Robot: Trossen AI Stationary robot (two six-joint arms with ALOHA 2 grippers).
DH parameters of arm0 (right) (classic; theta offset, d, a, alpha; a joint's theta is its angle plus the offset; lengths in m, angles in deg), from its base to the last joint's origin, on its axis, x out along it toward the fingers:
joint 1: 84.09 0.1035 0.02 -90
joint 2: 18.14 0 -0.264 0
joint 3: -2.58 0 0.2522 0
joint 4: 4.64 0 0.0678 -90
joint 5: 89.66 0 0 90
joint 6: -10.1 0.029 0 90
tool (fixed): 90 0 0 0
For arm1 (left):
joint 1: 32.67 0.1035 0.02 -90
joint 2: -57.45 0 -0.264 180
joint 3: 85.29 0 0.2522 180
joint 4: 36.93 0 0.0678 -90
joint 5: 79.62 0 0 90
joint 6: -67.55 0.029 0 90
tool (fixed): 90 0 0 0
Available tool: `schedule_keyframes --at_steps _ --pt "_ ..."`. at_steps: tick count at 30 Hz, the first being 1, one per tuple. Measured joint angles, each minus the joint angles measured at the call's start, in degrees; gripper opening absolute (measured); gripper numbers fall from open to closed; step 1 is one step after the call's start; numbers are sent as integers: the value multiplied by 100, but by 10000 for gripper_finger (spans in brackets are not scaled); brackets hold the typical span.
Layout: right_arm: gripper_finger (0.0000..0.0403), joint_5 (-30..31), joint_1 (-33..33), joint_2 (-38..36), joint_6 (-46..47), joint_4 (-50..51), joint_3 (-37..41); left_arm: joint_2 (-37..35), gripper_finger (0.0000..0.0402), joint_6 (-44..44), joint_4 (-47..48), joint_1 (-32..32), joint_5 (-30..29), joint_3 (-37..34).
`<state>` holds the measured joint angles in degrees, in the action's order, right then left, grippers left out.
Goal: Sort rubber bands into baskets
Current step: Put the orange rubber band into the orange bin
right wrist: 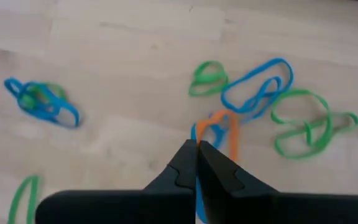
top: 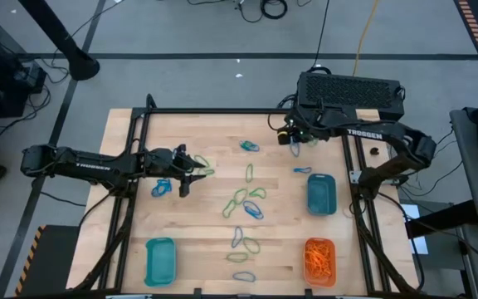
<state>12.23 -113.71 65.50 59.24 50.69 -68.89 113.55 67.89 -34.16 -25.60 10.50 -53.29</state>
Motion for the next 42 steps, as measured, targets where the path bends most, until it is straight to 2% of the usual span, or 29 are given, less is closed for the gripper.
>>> schedule_keyframes --at_steps 10,19,30,42 --pt "0 364 425 127 690 1053 -43 0 178 -112 -2 2 27 0" --pt "5 340 439 819 719 944 18 0 178 -144 -22 2 122 0" --pt "66 338 439 1344 579 926 24 0 178 -109 -4 2 122 0" --pt "137 314 439 1359 459 905 24 0 178 -109 0 2 122 0"
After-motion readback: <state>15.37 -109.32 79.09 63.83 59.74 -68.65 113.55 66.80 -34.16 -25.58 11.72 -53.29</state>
